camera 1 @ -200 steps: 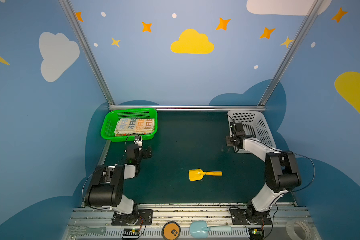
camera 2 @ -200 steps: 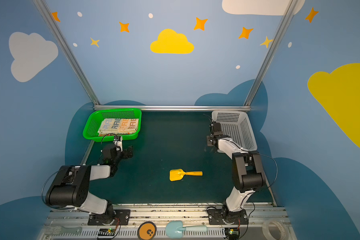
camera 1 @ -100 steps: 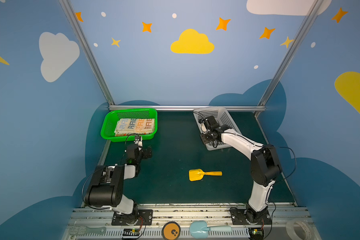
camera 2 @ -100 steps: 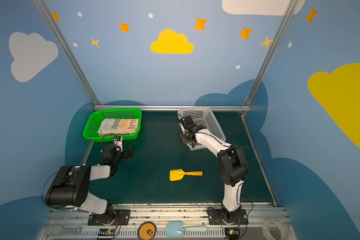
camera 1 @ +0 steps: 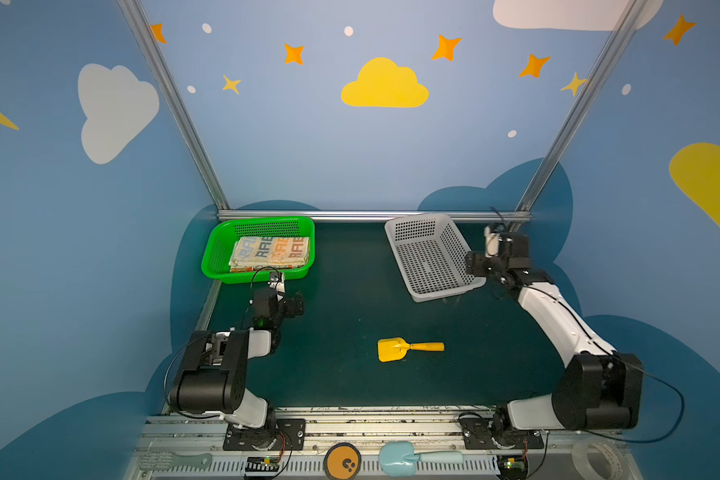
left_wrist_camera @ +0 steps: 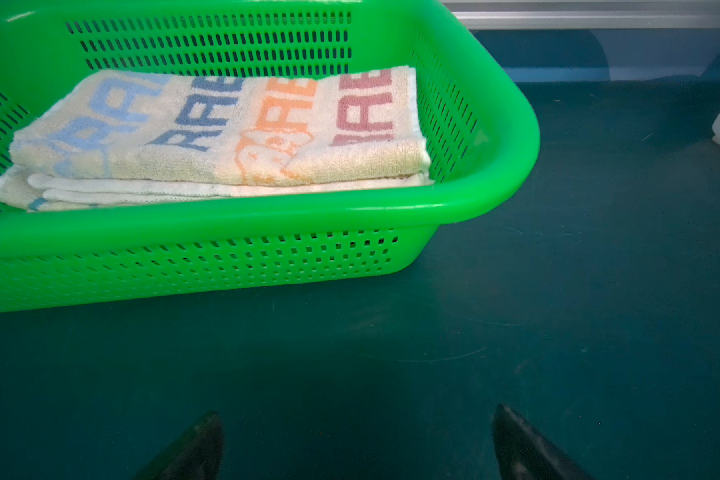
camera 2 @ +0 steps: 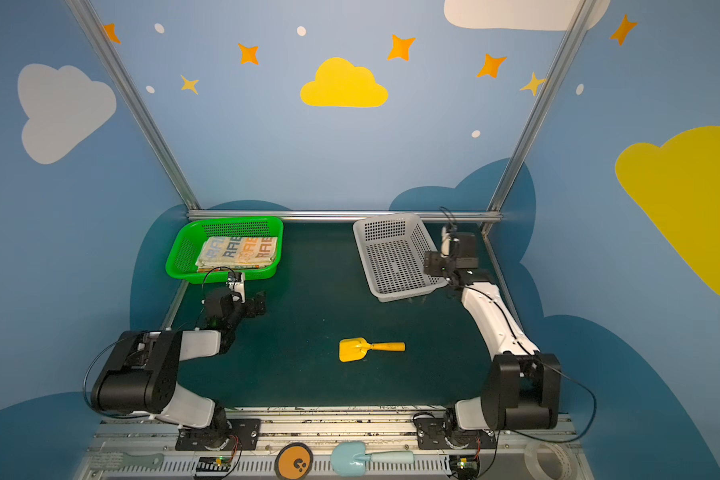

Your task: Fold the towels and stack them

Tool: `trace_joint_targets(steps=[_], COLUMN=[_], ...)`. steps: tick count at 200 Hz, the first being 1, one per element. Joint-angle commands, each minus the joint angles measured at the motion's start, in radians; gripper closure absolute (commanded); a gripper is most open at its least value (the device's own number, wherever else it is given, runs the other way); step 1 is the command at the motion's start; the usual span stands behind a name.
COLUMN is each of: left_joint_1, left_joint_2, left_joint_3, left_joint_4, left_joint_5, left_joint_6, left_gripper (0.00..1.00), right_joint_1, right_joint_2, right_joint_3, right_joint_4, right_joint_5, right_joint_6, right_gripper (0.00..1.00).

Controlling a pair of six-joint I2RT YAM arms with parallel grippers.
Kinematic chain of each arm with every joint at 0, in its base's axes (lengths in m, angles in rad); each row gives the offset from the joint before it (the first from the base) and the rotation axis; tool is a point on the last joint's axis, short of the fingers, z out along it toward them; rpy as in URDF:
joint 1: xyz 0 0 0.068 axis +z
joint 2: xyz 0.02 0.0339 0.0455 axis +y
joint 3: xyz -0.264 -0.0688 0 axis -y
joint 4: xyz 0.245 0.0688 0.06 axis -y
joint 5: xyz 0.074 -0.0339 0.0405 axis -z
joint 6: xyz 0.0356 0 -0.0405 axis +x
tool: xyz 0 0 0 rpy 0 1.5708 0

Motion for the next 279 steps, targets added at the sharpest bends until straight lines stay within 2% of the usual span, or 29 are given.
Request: trace_joint_targets(steps=[1,27,45,96,122,148,159,178,211,242,254,279], left_joint_1=[-0.002,-0.002,-0.001,-0.002,-0.002,-0.002,-0.002,-0.002,-0.002,-0.002,-0.001,-0.002], left_joint_2=[-0.017,-0.017,-0.017,-0.016,-0.017,-0.017,-0.017,-0.017,-0.017,-0.017,-0.017,-0.017], left_joint_3=[0.016,0.015,0.015,0.015,0.016,0.015,0.016,0.015,0.015,0.014,0.014,0.014], left_joint_4=[0.010,0.012,0.012,0.009,0.012,0.012,0.012,0.012,0.012,0.012,0.012,0.013], left_joint_5=[0.010,0.011,0.011,0.012,0.012,0.011,0.011,0.013,0.013,0.013,0.013,0.013], left_joint_6=[0.008,0.008,0.008,0.009,0.008,0.008,0.009,0.010,0.009,0.010,0.010,0.010], left_gripper=[0.00,0.00,0.00,0.00,0.00,0.00,0.00,0.00,0.00,0.00,0.00,0.00], right_joint_1=[-0.078,-0.115,-0.121,-0.117,-0.112,-0.105,-0.101,-0.097,-0.061,0.016,0.014,0.013], right_joint_2=[0.006,0.053,0.084,0.055,0.025,0.034,0.020,0.029,0.070,0.116,0.103,0.076], right_joint_3=[-0.081,-0.146,-0.199,-0.222,-0.297,-0.403,-0.420,-0.482,-0.416,-0.368,-0.377,-0.500], right_joint_4=[0.134,0.225,0.293,0.218,0.256,0.395,0.408,0.551,0.470,0.437,0.470,0.616], right_joint_5=[0.004,0.059,0.038,-0.037,-0.059,-0.052,-0.068,-0.116,-0.076,-0.028,-0.037,-0.052], right_joint_6=[0.105,0.115,0.133,0.130,0.120,0.101,0.110,0.090,0.067,0.007,0.004,-0.003], right_gripper=[0.13,0.13,0.13,0.13,0.13,0.13,0.13,0.13,0.13,0.13,0.13,0.13])
